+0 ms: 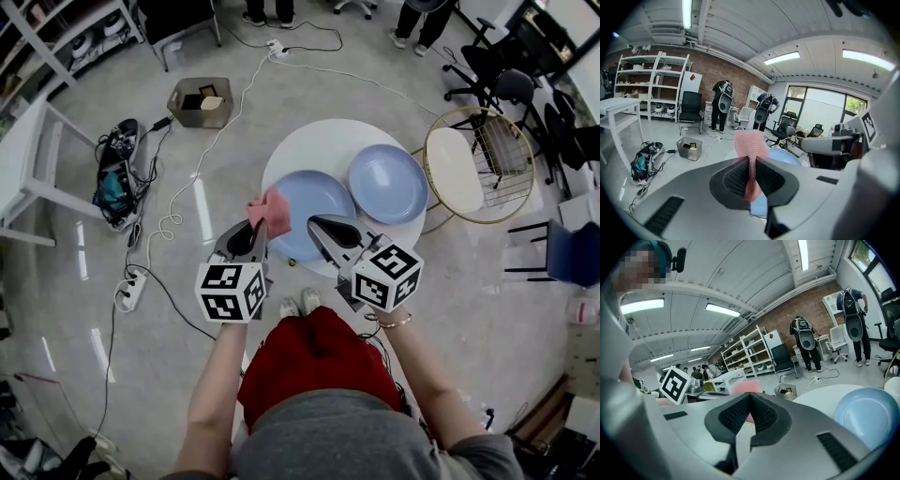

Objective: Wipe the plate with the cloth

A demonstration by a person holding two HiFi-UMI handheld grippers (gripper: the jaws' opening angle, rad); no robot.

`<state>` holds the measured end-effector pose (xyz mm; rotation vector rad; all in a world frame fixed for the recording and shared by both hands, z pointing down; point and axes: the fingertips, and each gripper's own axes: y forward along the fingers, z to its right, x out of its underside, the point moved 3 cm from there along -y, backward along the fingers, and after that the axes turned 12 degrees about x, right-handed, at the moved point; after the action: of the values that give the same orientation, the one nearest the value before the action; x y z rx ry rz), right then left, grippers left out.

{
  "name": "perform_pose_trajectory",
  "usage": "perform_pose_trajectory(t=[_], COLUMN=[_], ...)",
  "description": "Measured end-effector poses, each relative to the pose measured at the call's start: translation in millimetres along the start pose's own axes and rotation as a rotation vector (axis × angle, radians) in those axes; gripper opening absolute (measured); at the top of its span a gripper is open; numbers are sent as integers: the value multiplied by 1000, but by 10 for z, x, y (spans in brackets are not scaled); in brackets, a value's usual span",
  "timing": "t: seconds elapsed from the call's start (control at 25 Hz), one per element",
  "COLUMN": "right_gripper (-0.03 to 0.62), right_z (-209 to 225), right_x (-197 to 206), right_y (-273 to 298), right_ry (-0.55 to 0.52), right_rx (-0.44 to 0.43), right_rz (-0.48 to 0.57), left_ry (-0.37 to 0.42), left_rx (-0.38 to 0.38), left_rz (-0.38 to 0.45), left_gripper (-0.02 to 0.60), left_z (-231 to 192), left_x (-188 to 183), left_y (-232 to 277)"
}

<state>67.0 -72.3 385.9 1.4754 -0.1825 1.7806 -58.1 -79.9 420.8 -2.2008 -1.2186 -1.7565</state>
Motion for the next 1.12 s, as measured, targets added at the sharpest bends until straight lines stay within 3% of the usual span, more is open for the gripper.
perform_pose_trajectory(t=[0.4,1.12], right_gripper=[29,29], right_z=[107,89], right_x=[-148,-178], right_y=[-124,-245], right_ry=[22,-69], right_rx=[67,130], right_rz=[68,92], left_ry=[14,61], left_rx=[-27,-70], left_rz=[61,126], left_gripper=[34,34], left_z=[146,275], left_x=[-107,-306], left_y=[-123,-252])
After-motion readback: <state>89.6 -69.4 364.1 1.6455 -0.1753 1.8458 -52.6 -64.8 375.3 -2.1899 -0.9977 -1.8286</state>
